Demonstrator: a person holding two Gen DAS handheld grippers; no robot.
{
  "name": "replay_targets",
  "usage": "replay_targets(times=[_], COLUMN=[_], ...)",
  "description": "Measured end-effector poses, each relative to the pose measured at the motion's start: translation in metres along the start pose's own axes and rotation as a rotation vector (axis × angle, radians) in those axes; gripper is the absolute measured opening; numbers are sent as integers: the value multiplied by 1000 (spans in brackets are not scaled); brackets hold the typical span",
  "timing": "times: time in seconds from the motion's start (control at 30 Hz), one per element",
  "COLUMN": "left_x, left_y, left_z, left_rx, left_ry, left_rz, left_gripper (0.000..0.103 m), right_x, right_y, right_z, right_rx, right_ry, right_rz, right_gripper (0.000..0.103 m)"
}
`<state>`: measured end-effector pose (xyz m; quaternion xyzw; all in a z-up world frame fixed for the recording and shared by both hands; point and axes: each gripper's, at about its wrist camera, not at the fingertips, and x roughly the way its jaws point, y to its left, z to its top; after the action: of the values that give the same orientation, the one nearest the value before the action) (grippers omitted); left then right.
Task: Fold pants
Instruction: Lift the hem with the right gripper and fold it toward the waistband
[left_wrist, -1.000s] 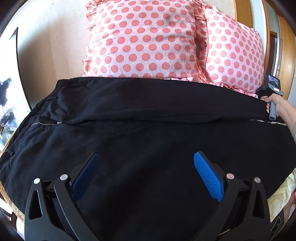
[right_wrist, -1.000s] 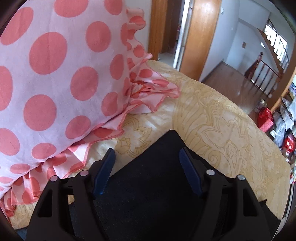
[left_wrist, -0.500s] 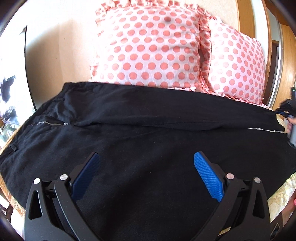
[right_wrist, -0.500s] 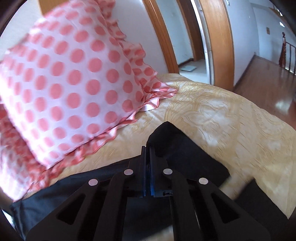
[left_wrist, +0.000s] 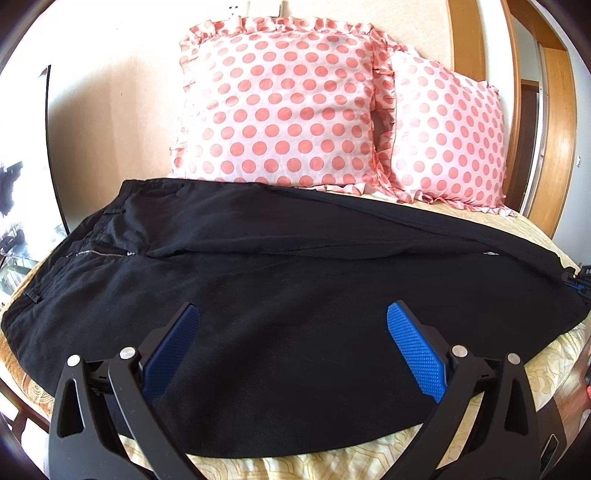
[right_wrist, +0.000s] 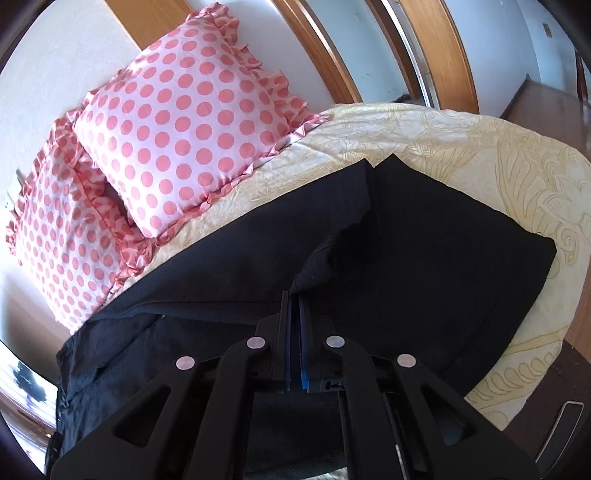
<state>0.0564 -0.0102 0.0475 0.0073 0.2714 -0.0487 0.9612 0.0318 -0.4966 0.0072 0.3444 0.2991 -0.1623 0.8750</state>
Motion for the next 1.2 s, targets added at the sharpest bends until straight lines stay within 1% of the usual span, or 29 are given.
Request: replay_targets(times=[0.07, 0.13, 0.17, 0.3, 0.37, 0.4, 0.43, 0.47, 0.5, 0.6, 0.67, 0.7, 0.77, 0.83, 0.87, 0.93, 1.03, 1.07, 1.17, 1.2], left_x=[-3, -5, -4, 1, 4, 5, 5, 5, 5, 3, 1, 0, -3, -8, -9, -12, -8, -5, 7, 15], left_y=[-1, 0, 0, 3, 3, 3, 3, 3, 3, 3, 3, 4, 5, 5, 5, 7, 15, 22, 41, 52], left_z=[0, -1, -1, 0, -1, -1, -1, -1, -1, -1, 0, 1, 1, 1, 0, 0, 9, 15, 38, 52], left_rx=[9, 17, 18, -3, -9, -11, -10, -9, -7, -7, -12, -15, -20, -16, -12, -7, -14, -22, -40, -55], left_ry=[-10, -18, -17, 6, 19, 23, 25, 27, 29, 20, 10, 3, -16, -47, -58, -84, -50, -38, -8, 7], left_rz=[10, 24, 29, 25, 20, 19, 19, 20, 21, 21, 19, 14, 7, -6, -15, -55, -87, -88, -63, -54], left_gripper=[101, 101, 101, 101, 101, 101, 101, 101, 101, 101, 101, 101, 101, 101, 101, 101, 101, 101, 101, 101], right_x=[1, 1, 1, 4, 7, 11, 14, 17, 21, 16, -1, -16, -40, -54, -60, -64, -56, -53, -44, -42], right_y=[-5, -9, -12, -15, -16, -17, -18, -19, -22, -27, -29, -30, -36, -41, -47, -60, -75, -77, -78, -78], right_z=[2, 1, 1, 4, 6, 7, 9, 10, 12, 18, 24, 28, 34, 32, 29, 18, 4, 1, -5, -7], right_rx=[57, 93, 113, 147, 165, 168, 167, 169, 180, 192, 183, 174, 160, 157, 153, 157, 185, 184, 169, 164], right_ry=[32, 46, 47, 29, 22, 12, 6, 9, 11, -26, -89, -134, -196, -225, -235, -224, -167, -157, -137, -136], right_rz=[15, 20, 24, 33, 40, 39, 39, 40, 57, 97, 121, 130, 139, 124, 98, 45, 25, 18, -2, -4], right_gripper=[15, 41, 43, 43, 43, 37, 18, 9, 6, 4, 3, 3, 3, 3, 3, 3, 3, 3, 3, 3])
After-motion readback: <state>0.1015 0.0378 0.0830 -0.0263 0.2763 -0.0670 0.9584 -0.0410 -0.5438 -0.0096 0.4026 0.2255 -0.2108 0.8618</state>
